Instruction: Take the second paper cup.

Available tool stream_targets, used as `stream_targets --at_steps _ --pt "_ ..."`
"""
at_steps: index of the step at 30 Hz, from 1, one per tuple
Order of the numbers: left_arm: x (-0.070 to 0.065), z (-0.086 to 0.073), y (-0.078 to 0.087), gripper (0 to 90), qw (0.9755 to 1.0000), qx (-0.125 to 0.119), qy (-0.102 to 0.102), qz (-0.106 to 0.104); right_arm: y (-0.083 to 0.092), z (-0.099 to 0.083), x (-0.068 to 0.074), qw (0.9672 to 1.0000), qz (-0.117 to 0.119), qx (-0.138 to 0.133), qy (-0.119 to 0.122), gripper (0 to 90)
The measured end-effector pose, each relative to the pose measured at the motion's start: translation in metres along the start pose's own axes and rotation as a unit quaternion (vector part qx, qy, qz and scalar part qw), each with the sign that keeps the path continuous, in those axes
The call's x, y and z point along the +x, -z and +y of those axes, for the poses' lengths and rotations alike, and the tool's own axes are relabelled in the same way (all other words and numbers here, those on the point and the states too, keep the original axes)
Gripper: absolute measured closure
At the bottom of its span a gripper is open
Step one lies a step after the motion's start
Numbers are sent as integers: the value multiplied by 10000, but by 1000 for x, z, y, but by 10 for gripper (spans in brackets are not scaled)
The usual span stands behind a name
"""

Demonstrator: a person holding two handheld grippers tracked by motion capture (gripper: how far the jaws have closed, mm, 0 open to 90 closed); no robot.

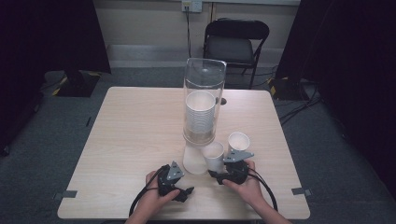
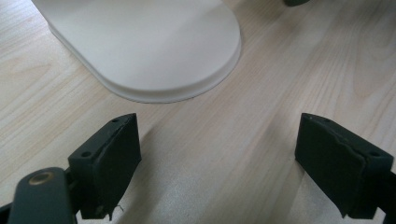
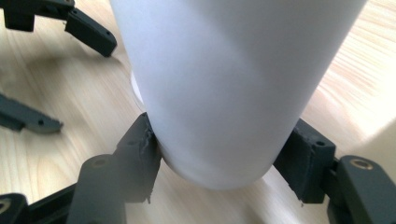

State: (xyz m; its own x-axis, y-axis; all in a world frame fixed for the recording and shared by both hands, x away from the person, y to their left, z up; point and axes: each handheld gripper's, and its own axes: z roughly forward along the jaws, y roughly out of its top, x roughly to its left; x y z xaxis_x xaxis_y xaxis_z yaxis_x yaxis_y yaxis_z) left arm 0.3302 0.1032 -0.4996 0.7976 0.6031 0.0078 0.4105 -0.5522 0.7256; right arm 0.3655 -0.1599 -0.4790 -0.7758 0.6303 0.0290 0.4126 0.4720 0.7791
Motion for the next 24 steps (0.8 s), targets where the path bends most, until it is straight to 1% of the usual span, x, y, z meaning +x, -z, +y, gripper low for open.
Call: stream_targets --at_steps 1,2,4,7,9,10,11,12,14,15,21,24 --pt "0 0 0 137 10000 -1 1 3 3 -2 -2 10000 -24 6 25 367" --pt "-1 0 0 137 10000 -40 54 -2 5 -4 -4 10000 -44 20 33 367" --pt "0 0 0 137 10000 -15 21 0 9 -11 -9 9999 -87 52 -71 366" --pt "0 0 0 137 10000 -9 12 2 10 -19 -14 9998 -155 122 -68 365" --pt "0 0 0 137 10000 -2 -1 5 11 -20 -15 9998 -145 100 -112 364" --pt "0 0 0 137 10000 0 -1 4 11 -21 -15 9998 -181 90 -78 363" --pt "-1 0 -1 137 10000 -42 54 -2 10 -21 -14 9998 -176 104 -55 363" --pt "0 0 0 137 10000 -3 -2 5 8 -21 -14 9998 -166 123 -50 362" --pt "-1 0 0 137 10000 -38 48 1 6 -23 -15 9997 -163 170 -81 362" --pt "0 0 0 137 10000 -1 -2 3 5 -24 -14 9997 -168 180 -75 361" --pt "0 0 0 137 10000 -1 -3 6 2 -25 -13 9995 -189 267 -13 360" --pt "0 0 0 137 10000 2 -3 3 3 -25 -14 9995 -199 246 -16 359"
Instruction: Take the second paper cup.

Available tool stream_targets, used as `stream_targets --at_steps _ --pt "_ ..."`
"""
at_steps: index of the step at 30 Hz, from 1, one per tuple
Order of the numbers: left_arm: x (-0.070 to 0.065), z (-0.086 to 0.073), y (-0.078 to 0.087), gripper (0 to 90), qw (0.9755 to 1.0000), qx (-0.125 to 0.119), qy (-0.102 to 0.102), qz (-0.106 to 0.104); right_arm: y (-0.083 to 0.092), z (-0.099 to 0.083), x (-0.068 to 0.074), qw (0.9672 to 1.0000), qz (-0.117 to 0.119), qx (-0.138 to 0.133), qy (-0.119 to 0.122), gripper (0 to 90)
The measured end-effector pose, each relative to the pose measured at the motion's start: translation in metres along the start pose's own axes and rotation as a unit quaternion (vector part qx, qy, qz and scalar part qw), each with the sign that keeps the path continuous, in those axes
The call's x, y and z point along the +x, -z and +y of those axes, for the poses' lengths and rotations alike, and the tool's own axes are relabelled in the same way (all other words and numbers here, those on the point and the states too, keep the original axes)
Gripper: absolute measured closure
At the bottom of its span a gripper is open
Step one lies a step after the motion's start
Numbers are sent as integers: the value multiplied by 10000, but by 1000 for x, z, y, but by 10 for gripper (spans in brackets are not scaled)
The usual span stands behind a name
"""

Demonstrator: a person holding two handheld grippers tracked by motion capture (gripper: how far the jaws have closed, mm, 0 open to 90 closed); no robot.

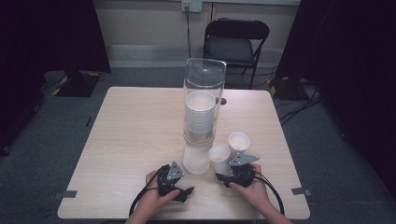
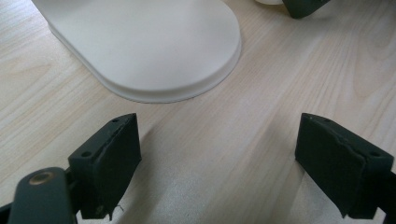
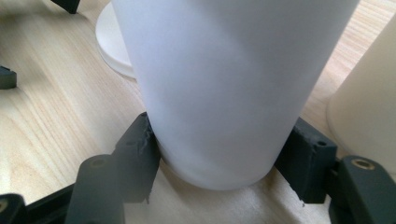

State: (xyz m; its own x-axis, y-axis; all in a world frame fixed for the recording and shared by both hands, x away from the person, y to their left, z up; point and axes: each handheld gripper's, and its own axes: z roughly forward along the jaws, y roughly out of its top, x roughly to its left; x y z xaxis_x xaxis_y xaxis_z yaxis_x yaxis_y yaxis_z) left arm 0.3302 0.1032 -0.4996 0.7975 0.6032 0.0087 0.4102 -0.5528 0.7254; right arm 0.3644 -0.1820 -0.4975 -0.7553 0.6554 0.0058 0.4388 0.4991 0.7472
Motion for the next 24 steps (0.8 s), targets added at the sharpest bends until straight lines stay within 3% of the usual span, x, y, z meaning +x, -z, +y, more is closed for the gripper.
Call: stream_targets --at_steps 16,24 --pt "0 0 0 137 10000 11 15 20 4 -6 -3 9999 -8 -82 70 355" --pt "0 5 -2 170 9994 -13 285 182 4 -6 -3 9999 17 -81 81 358"
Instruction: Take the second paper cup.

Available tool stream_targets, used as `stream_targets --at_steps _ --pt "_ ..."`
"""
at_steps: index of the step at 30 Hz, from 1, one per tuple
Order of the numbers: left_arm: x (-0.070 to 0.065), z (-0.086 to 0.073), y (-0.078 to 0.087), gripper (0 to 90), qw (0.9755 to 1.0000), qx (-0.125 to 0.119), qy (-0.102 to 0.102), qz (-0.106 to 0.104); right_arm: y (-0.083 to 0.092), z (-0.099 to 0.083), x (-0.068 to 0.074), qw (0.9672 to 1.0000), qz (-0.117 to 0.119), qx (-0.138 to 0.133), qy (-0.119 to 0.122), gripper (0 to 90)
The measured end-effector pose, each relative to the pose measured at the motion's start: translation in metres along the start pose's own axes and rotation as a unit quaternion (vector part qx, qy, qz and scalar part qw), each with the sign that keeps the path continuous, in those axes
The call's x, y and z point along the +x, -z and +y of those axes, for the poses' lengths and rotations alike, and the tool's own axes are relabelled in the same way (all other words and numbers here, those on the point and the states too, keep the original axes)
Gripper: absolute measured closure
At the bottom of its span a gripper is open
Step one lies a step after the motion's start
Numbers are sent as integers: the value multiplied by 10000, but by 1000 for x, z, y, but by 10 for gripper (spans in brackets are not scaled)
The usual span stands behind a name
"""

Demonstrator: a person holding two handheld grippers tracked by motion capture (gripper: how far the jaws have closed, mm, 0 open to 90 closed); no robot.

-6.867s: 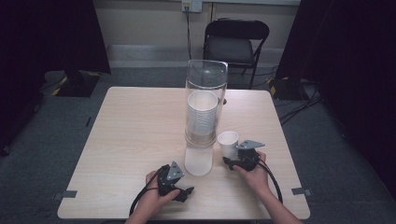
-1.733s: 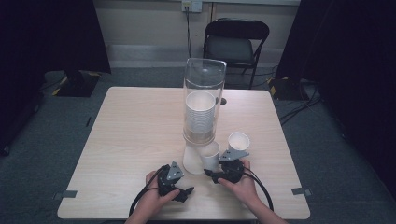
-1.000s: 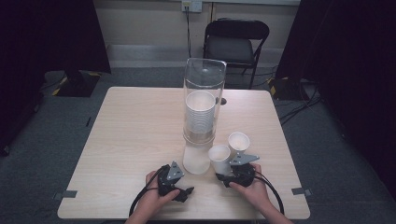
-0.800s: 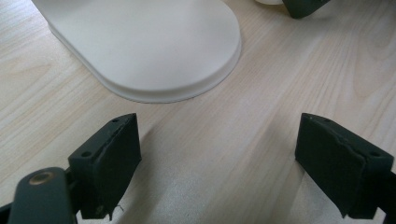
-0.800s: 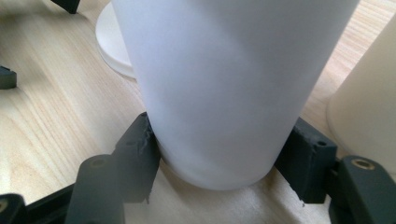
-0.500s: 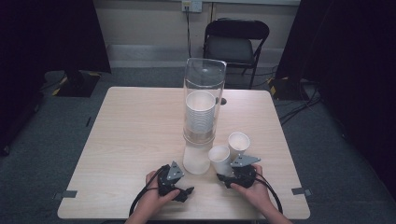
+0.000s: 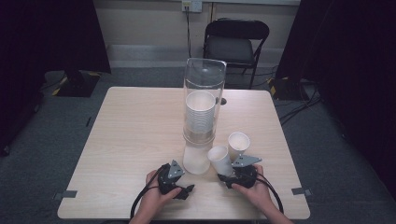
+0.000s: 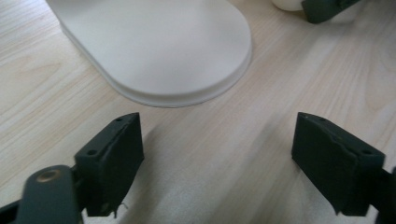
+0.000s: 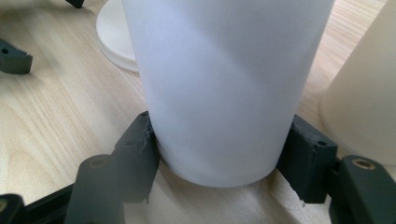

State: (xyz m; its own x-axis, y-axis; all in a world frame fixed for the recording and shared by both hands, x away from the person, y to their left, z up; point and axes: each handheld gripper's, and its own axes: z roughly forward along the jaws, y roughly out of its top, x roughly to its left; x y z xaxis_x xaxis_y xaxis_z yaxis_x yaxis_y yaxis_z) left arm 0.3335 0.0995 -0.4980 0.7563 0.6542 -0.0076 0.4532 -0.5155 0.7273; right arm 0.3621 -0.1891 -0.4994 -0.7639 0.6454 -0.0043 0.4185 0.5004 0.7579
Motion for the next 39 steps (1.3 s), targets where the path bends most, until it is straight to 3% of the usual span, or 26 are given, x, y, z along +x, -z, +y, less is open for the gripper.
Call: stream_targets --at_steps 2,5,8,12,14,16,18,19,23,26,30,32,33,34,39 --pt "1 2 0 177 9998 -116 139 -101 0 0 0 10000 0 -1 4 358" --pt "-1 8 2 172 9992 -360 114 -147 0 0 0 10000 0 -4 9 360" --pt "-2 14 2 162 9978 -558 276 -235 0 0 1 10000 27 -8 57 362" --pt "-2 20 -1 179 9979 -589 265 18 1 0 4 9998 108 -19 148 363" --pt "-4 24 -4 181 9968 -675 423 57 1 0 5 9998 135 -11 175 363" --pt "-4 27 -6 198 9971 -659 305 205 1 0 7 9996 168 -19 229 363" --pt "-6 30 -11 213 9964 -662 441 310 1 0 10 9993 230 -25 304 363" --pt "-5 30 -13 217 9969 -593 376 369 0 0 11 9990 262 -29 353 363" --pt "-9 35 -22 216 9959 -638 514 394 0 1 17 9979 464 -128 423 362" --pt "-10 39 -23 218 9958 -674 402 467 -1 2 21 9971 567 -110 488 360" --pt "-16 43 -21 216 9954 -785 367 408 -2 2 22 9964 677 16 519 339" --pt "-18 43 -21 214 9960 -731 306 403 -2 2 22 9973 578 9 461 283" --pt "-17 43 -22 213 9968 -655 161 430 -2 2 21 9975 571 22 418 271" --pt "-19 42 -23 211 9966 -667 242 422 -2 2 20 9975 603 44 361 256" --pt "-19 40 -22 209 9974 -595 169 375 2 1 19 9975 591 95 364 216"
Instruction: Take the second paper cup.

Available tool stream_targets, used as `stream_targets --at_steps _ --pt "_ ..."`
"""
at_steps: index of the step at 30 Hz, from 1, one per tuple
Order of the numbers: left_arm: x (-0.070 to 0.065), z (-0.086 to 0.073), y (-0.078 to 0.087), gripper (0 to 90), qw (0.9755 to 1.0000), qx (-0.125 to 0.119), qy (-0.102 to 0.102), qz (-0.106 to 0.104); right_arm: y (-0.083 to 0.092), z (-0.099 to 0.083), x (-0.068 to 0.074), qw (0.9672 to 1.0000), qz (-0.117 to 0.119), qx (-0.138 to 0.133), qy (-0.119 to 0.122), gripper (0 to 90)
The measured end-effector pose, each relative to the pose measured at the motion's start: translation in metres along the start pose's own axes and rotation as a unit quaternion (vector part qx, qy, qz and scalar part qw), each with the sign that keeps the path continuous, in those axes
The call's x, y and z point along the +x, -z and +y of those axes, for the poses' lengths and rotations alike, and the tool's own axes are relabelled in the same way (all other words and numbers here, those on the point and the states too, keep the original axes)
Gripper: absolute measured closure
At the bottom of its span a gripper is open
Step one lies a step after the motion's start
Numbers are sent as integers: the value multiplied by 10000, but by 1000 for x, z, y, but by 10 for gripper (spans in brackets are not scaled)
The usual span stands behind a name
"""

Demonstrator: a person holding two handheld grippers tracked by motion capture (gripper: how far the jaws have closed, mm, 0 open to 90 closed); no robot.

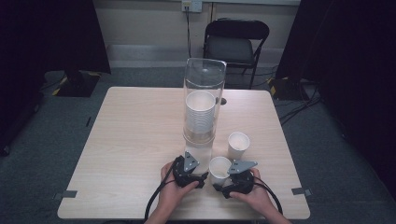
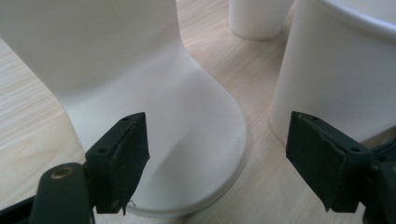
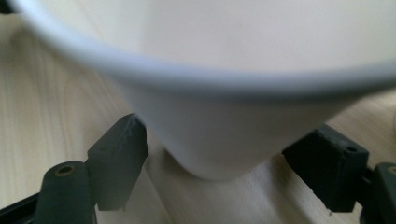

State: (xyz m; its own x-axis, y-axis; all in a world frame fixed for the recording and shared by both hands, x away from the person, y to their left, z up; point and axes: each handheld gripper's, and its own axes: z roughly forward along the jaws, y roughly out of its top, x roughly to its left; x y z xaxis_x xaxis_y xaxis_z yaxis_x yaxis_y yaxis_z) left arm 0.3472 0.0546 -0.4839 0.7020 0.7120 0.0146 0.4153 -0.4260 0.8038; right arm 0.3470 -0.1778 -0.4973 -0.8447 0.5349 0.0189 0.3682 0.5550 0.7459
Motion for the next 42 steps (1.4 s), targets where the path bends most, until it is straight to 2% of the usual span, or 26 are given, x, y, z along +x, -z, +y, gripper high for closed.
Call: stream_targets --at_steps 1,2,3,4,6,9,17,19,23,24,26,30,31,32,34,36,37,38,42 --pt "1 -1 2 208 10000 71 -39 5 2 0 0 10000 -6 20 33 201" --pt "2 -2 3 208 10000 57 -29 -48 4 -1 -1 10000 34 58 -20 168" --pt "3 -3 5 208 9998 147 -61 -80 5 -2 -3 9998 96 117 -92 160" --pt "3 -4 5 208 9999 104 -10 -92 6 -3 -4 9998 73 130 -122 157" --pt "4 -7 8 208 9996 200 8 -174 8 -5 -6 9997 71 174 -134 149" --pt "7 -12 14 208 9990 347 -126 -257 15 -8 -9 9997 49 168 -181 150" --pt "17 -26 24 203 9983 391 -19 -432 36 -22 -22 9995 61 109 -294 151" --pt "22 -29 28 203 9981 446 -122 -410 43 -26 -27 9993 8 95 -355 151" --pt "29 -35 35 201 9979 476 -41 -436 53 -33 -34 9991 -61 57 -415 150" --pt "31 -37 36 200 9979 493 -99 -417 56 -35 -36 9990 -97 63 -433 150" --pt "34 -40 39 198 9978 489 13 -442 61 -39 -40 9988 -162 68 -462 150" --pt "42 -48 44 190 9975 550 115 -434 73 -48 -49 9982 -268 66 -529 149" --pt "45 -49 45 189 9978 524 54 -412 76 -51 -51 9979 -303 37 -569 149" --pt "46 -51 46 189 9975 526 154 -438 79 -54 -54 9975 -324 24 -626 149" --pt "50 -53 48 181 9975 537 127 -431 84 -62 -59 9970 -350 52 -694 148" --pt "52 -54 51 166 9974 527 223 -439 87 -69 -64 9962 -414 93 -766 151" --pt "54 -55 52 160 9976 518 176 -413 88 -72 -66 9959 -439 108 -784 151" --pt "55 -56 53 160 9974 523 258 -430 90 -74 -67 9953 -513 103 -814 151" --pt "61 -63 59 160 9979 520 176 -354 92 -81 -73 9944 -693 27 -798 153"
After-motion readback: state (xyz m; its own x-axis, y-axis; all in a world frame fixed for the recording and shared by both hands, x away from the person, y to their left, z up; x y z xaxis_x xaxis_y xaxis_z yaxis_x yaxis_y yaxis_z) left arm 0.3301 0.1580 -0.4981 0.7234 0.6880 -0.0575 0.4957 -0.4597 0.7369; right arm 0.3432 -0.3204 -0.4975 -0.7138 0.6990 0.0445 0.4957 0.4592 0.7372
